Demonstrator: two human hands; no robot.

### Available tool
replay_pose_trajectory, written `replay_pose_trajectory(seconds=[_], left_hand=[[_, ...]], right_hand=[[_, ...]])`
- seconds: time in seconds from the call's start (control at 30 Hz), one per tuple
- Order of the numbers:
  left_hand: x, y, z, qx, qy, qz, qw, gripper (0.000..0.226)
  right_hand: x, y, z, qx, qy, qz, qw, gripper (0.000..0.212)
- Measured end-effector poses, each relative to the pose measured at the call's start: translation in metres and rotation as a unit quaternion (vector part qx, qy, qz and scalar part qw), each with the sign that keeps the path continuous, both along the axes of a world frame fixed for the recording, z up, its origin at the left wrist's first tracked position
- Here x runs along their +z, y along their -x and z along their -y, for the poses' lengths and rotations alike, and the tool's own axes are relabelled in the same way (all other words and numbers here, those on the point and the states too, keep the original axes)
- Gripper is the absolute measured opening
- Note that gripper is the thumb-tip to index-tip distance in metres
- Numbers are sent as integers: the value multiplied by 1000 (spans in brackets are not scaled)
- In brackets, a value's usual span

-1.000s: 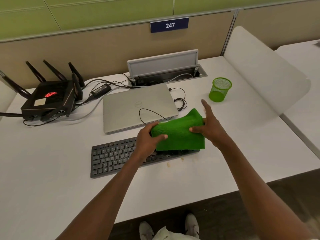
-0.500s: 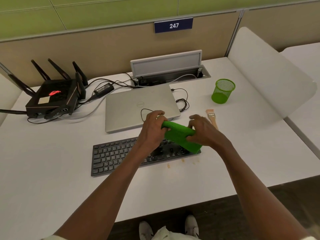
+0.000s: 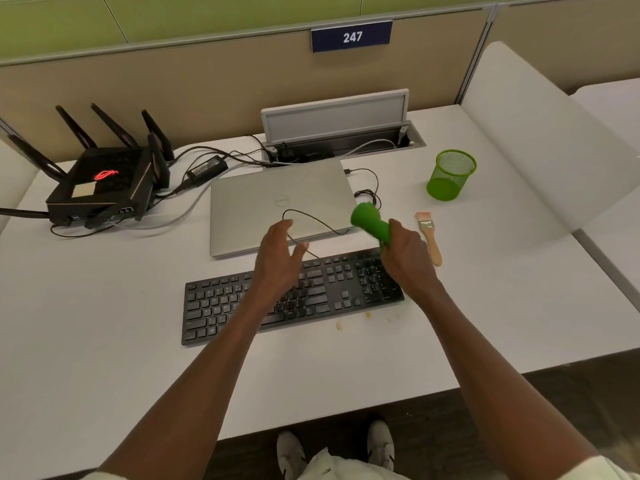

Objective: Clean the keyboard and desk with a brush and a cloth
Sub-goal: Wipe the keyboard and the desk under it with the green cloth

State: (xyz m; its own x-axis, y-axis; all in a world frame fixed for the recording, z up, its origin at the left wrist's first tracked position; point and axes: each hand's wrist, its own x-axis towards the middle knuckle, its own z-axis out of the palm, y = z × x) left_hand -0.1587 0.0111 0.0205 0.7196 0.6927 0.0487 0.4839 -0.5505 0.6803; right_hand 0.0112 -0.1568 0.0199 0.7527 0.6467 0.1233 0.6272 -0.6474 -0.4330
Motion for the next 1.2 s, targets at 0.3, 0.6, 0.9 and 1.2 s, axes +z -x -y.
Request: replay_pose_trajectory(seconds=[0.3,0.6,0.9,1.2], left_hand=[[-56,82,-45,91,-26,-156,983,67],[-64,119,-49,175,45,-209,961,72],[-67,126,-54,149,53,-195,968,70],[-69,126,-54,139,56,-203,968,72]], right_hand=[[-71,42,-17,5,153,-14,988,70],[-88,62,-35,-22,162,-1,987,74],[-95,126,-80,109,165,34,980,78],[-94,77,-46,93,188,66,975,75]])
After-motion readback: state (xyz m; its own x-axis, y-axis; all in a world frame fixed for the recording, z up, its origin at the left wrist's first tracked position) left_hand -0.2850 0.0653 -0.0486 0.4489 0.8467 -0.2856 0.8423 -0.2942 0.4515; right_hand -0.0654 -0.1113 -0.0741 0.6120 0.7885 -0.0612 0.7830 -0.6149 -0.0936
